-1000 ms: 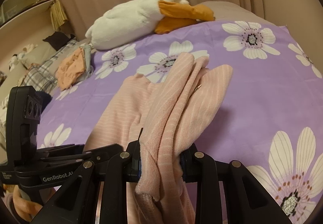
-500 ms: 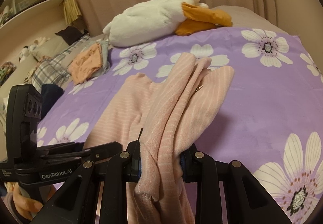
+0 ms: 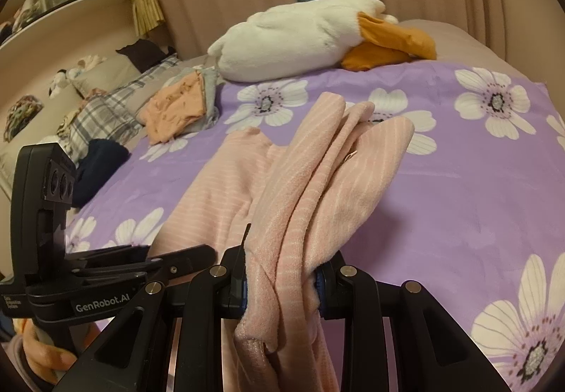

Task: Fold small clothes

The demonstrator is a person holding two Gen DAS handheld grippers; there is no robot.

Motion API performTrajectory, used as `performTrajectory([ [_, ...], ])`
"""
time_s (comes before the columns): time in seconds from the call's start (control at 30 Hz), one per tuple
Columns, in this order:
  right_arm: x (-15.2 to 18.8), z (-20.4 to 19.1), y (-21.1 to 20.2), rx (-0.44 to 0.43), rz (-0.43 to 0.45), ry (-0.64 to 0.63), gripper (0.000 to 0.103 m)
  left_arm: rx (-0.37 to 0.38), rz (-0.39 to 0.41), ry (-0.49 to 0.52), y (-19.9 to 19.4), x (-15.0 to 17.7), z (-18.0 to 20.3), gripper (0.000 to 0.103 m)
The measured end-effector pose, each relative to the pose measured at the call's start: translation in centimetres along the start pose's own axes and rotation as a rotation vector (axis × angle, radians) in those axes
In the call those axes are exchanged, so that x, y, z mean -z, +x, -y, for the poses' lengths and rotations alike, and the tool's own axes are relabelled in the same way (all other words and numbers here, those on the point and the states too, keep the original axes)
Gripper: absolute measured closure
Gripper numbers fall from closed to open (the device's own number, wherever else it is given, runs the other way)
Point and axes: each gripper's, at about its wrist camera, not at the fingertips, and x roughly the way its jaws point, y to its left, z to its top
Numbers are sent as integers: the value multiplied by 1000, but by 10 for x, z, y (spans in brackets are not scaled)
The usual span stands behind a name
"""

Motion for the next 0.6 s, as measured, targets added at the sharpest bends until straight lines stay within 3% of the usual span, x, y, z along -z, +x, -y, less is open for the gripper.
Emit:
performTrajectory([
  [0.6,-21,-10,28,-35,3,-7,74,-30,21,-5,9,-34,-26,67],
])
